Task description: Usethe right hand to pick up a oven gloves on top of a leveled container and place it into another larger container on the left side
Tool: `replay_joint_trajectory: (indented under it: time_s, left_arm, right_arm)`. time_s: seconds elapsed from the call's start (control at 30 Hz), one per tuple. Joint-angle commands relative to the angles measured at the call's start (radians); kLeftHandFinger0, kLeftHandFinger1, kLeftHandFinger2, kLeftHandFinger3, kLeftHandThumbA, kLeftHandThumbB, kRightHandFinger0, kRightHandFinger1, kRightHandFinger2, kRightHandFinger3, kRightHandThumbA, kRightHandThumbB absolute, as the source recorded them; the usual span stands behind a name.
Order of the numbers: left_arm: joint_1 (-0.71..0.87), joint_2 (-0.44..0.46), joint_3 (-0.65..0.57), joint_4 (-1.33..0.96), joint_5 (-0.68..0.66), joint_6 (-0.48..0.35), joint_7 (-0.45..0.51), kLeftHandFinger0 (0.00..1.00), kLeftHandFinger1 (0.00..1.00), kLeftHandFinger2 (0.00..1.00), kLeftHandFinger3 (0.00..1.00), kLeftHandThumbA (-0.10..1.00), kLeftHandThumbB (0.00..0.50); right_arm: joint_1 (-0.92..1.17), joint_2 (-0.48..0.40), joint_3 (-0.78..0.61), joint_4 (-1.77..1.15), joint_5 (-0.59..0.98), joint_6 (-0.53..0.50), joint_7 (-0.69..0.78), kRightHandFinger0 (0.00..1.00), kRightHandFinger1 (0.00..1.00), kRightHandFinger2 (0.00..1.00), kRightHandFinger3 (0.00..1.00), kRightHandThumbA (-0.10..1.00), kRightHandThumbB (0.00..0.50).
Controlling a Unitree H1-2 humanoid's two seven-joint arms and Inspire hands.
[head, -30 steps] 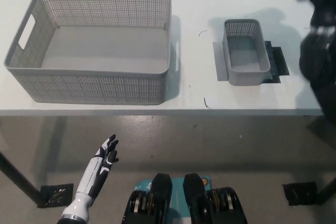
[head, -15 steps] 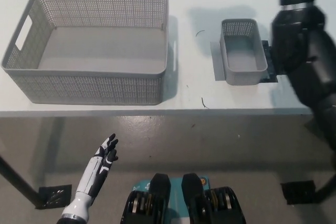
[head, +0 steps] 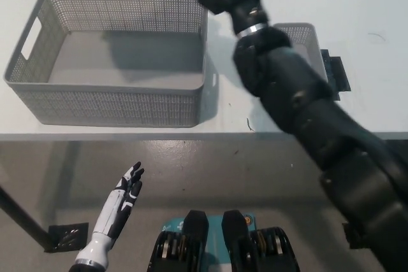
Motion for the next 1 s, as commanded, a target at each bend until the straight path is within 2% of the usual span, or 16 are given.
replay_joint_trajectory:
  time_s: [0.0,0.07,0.13,0.2,0.27,0.3,0.33,0.37,0.4,0.43,0.53,0.6,0.63,0.77,0.9,0.97]
  left_arm:
    - [-0.018,0.014,-0.002,-0.016,-0.006,-0.039,-0.009,1.0,1.0,1.0,1.0,1.0,0.5]
    - [-0.018,0.016,-0.005,-0.016,-0.005,-0.039,-0.011,1.0,1.0,1.0,1.0,1.0,0.5]
    - [-0.021,0.016,-0.006,-0.015,-0.003,-0.039,-0.012,1.0,1.0,1.0,1.0,1.0,0.5]
    - [-0.022,0.017,-0.009,-0.015,0.004,-0.039,-0.008,1.0,1.0,1.0,1.0,1.0,0.5]
    - [-0.021,0.018,-0.01,-0.017,-0.002,-0.039,-0.013,1.0,1.0,1.0,1.0,1.0,0.5]
    - [-0.02,0.02,-0.011,-0.02,-0.002,-0.039,-0.015,1.0,1.0,1.0,1.0,1.0,0.5]
    - [-0.02,0.02,-0.01,-0.021,-0.002,-0.039,-0.015,1.0,1.0,1.0,1.0,1.0,0.5]
    - [-0.02,0.02,-0.01,-0.023,-0.002,-0.039,-0.019,1.0,1.0,1.0,1.0,1.0,0.5]
    - [-0.02,0.02,-0.01,-0.028,-0.002,-0.039,-0.022,1.0,1.0,1.0,1.0,1.0,0.5]
    - [-0.02,0.021,-0.011,-0.027,0.001,-0.039,-0.019,1.0,1.0,1.0,1.0,1.0,0.5]
    - [-0.021,0.025,-0.01,-0.029,0.004,-0.039,-0.019,1.0,1.0,1.0,1.0,1.0,0.5]
    - [-0.023,0.023,-0.009,-0.028,-0.005,-0.039,-0.024,1.0,1.0,1.0,1.0,1.0,0.5]
    - [-0.023,0.023,-0.009,-0.028,-0.005,-0.039,-0.024,0.99,1.0,1.0,1.0,1.0,0.5]
    - [-0.024,0.019,-0.011,-0.025,-0.003,-0.039,-0.022,0.97,1.0,1.0,1.0,1.0,0.5]
    - [-0.021,0.019,-0.011,-0.027,-0.003,-0.039,-0.024,0.92,1.0,1.0,1.0,1.0,0.5]
    - [-0.023,0.021,-0.009,-0.027,-0.01,-0.039,-0.029,0.9,1.0,1.0,1.0,1.0,0.5]
  right_arm:
    - [-0.114,0.056,0.026,0.051,0.012,-0.004,-0.01,0.0,0.1,0.57,0.19,-0.1,0.197]
    - [-0.122,0.079,0.034,0.077,0.019,0.011,0.008,0.0,0.16,0.64,0.48,-0.1,0.18]
    - [-0.13,0.097,0.052,0.102,0.01,0.032,0.008,0.0,0.12,0.59,0.59,-0.1,0.196]
    - [-0.138,0.111,0.066,0.118,0.008,0.076,0.057,0.0,0.12,0.59,0.6,-0.1,0.184]
    - [-0.144,0.127,0.056,0.131,0.032,0.13,0.135,0.0,0.17,0.6,0.82,-0.1,0.214]
    - [-0.158,0.137,0.074,0.145,0.015,0.223,0.225,0.26,0.5,0.87,1.0,0.17,0.181]
    - [-0.167,0.146,0.077,0.155,0.014,0.292,0.29,0.53,0.85,1.0,1.0,0.39,0.279]
    - [-0.18,0.157,0.074,0.167,0.022,0.381,0.363,1.0,1.0,1.0,1.0,0.6,0.395]
    - [-0.191,0.162,0.049,0.172,0.051,0.428,0.433,1.0,1.0,1.0,1.0,0.62,0.48]
    - [-0.198,0.161,0.054,0.177,0.047,0.456,0.467,1.0,1.0,1.0,1.0,0.66,0.499]
    - [-0.208,0.147,0.025,0.171,0.078,0.476,0.518,1.0,1.0,1.0,1.0,0.72,0.5]
    - [-0.213,0.132,-0.014,0.158,0.118,0.472,0.546,1.0,1.0,1.0,1.0,0.96,0.468]
    - [-0.22,0.124,-0.021,0.154,0.125,0.467,0.567,1.0,1.0,1.0,1.0,1.0,0.442]
    - [-0.234,0.059,-0.192,0.052,0.303,0.34,0.666,1.0,1.0,1.0,1.0,1.0,0.391]
    - [-0.211,0.008,-0.439,-0.226,0.556,0.177,0.645,1.0,1.0,1.0,1.0,1.0,0.399]
    - [-0.196,0.0,-0.536,-0.459,0.685,0.177,0.669,1.0,1.0,1.0,1.0,1.0,0.429]
